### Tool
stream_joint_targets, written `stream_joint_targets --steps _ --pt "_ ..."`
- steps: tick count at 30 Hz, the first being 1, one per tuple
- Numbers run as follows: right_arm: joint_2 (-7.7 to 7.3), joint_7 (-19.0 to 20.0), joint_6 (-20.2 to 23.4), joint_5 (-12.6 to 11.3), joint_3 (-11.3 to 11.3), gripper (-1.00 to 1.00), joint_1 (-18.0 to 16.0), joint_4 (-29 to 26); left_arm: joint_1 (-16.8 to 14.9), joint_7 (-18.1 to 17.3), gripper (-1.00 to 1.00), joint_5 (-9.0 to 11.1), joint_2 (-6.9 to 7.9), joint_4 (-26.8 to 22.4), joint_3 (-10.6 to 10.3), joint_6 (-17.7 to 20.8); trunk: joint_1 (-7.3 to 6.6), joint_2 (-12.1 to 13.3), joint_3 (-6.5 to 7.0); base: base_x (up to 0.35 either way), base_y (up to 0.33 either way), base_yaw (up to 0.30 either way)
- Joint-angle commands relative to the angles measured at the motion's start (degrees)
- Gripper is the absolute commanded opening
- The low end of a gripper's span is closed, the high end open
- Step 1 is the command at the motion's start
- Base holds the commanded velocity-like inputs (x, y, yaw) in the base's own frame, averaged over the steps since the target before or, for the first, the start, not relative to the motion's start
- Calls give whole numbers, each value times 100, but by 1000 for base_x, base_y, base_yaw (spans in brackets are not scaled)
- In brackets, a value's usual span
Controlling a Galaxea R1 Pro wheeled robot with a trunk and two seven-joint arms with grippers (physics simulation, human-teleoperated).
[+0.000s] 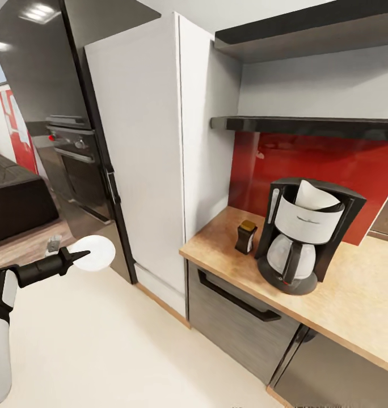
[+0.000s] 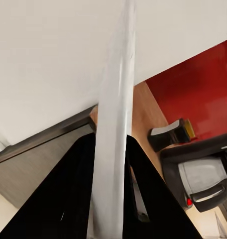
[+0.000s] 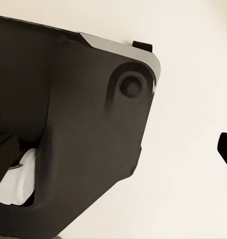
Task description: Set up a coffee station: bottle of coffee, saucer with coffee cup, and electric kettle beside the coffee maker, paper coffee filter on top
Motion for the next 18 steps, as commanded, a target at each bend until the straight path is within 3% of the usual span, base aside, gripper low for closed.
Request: stream_joint_targets --steps 1,9,18 --pt "-2 16 31 -59 49 100 -4 -10 -5 -4 -100 4 1 -2 10 41 3 -12 -11 0 0 -264" --pt "0 14 31 -59 54 100 -4 -10 -5 11 -100 3 -1 -2 8 41 3 -12 -10 -89 128 -262" --pt "0 7 31 -68 54 100 -4 -11 -5 -4 -100 9 -1 -2 10 41 3 -12 -10 -5 31 -38"
